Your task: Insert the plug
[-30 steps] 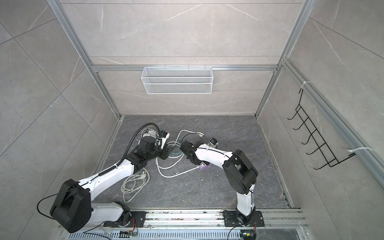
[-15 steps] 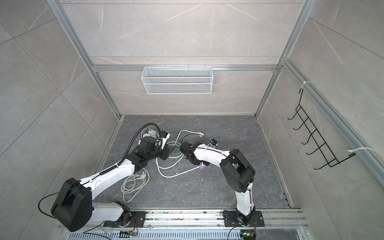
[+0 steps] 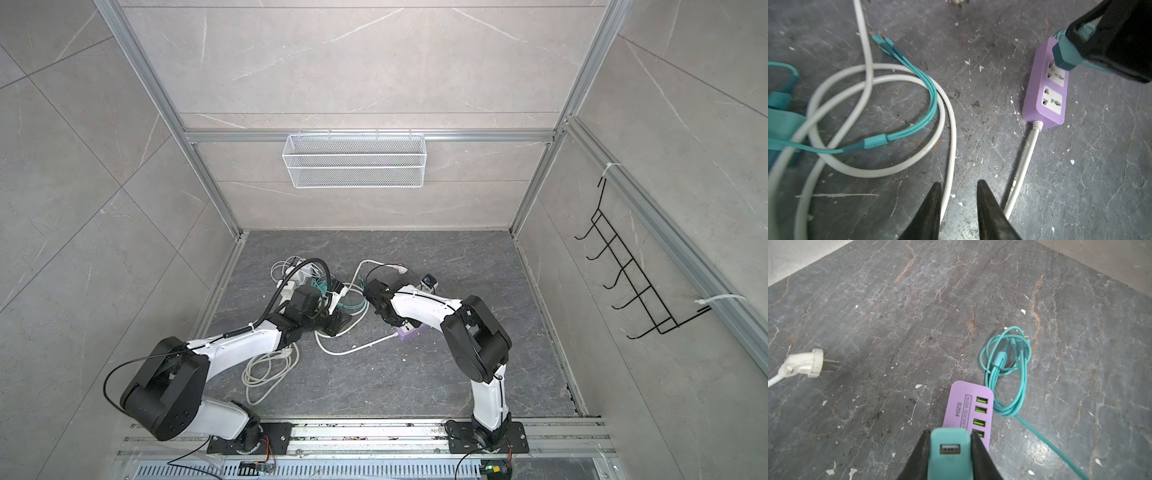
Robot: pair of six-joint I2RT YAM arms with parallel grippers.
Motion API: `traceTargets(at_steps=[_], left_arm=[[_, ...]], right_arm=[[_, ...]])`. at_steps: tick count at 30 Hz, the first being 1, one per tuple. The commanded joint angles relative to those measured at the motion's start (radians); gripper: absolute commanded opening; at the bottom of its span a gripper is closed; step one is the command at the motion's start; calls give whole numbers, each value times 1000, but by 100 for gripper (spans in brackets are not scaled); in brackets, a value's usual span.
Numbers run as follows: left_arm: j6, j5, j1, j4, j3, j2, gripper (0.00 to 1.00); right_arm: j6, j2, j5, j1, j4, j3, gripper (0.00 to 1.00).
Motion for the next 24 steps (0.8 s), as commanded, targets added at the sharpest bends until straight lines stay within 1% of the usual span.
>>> traceTargets(at_steps=[1,7,11,15,20,24], left_arm=[[-21,37,-50,40,5,48,30],[-34,45,-109,44,25,133,27],[-46,52,-166,50,41,180,26],[-51,71,-211,57,68,235,24],[-59,134,-240,60,89,274,23],[-86,192,-245,111,78,284,22]], right_arm=[[-58,6,-62,1,56,-18,0],[-66,-25,-86,0,94,-84,0],[-79,-58,-94,-2,116,-127,0],[-102,-59,-116,-9,145,-142,0],[-163,-55,-186,-37,241,-171,0],[-213,-46,-231,-52,294,-171,0]])
